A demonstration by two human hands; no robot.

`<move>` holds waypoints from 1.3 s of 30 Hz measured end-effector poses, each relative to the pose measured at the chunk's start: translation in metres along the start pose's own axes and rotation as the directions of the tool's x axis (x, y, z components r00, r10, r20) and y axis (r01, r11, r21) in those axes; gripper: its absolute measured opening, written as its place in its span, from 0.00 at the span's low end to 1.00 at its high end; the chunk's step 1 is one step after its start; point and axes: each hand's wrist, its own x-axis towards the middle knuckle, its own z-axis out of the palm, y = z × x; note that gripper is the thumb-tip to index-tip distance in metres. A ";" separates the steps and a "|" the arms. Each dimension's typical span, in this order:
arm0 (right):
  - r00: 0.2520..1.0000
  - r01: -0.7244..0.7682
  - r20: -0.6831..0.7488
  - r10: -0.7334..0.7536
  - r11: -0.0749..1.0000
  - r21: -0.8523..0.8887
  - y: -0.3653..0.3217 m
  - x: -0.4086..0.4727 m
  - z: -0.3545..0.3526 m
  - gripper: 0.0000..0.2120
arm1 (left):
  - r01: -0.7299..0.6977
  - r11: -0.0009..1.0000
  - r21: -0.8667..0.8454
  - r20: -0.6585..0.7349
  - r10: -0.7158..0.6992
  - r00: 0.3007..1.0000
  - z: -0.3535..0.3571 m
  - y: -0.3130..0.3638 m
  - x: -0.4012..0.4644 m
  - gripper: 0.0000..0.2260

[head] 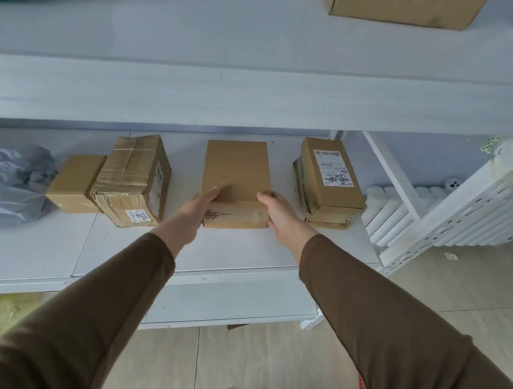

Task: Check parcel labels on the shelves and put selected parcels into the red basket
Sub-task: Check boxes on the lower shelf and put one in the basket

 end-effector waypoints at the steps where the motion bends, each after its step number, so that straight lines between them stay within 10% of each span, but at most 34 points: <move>1: 1.000 0.004 -0.001 -0.004 1.000 0.014 0.004 -0.003 0.000 0.23 | -0.022 0.999 -0.027 0.014 0.022 1.000 0.004 -0.002 -0.006 0.18; 10: 0.943 0.333 -0.055 -0.329 0.934 0.128 0.030 -0.103 -0.021 0.22 | -0.178 0.956 -0.233 0.079 0.201 0.977 0.004 -0.047 -0.109 0.15; 20: 0.943 0.330 -0.082 -0.324 0.941 0.074 0.070 -0.205 -0.062 0.26 | -0.138 0.925 -0.354 0.028 0.158 0.987 0.028 -0.087 -0.194 0.14; 25: 0.648 0.655 -0.018 -0.762 0.569 -0.497 0.070 -0.254 -0.052 0.36 | 0.078 0.889 -0.451 0.204 0.017 0.979 0.035 -0.096 -0.211 0.25; 30: 0.422 0.804 0.189 -0.886 0.270 -0.530 0.073 -0.301 -0.039 0.23 | 0.014 0.817 -0.577 0.248 0.159 0.956 0.044 -0.099 -0.230 0.14; 39: 0.496 0.807 0.013 -0.868 0.456 -0.374 0.077 -0.321 -0.060 0.24 | -0.180 0.880 -0.440 0.228 0.303 0.925 0.051 -0.093 -0.237 0.25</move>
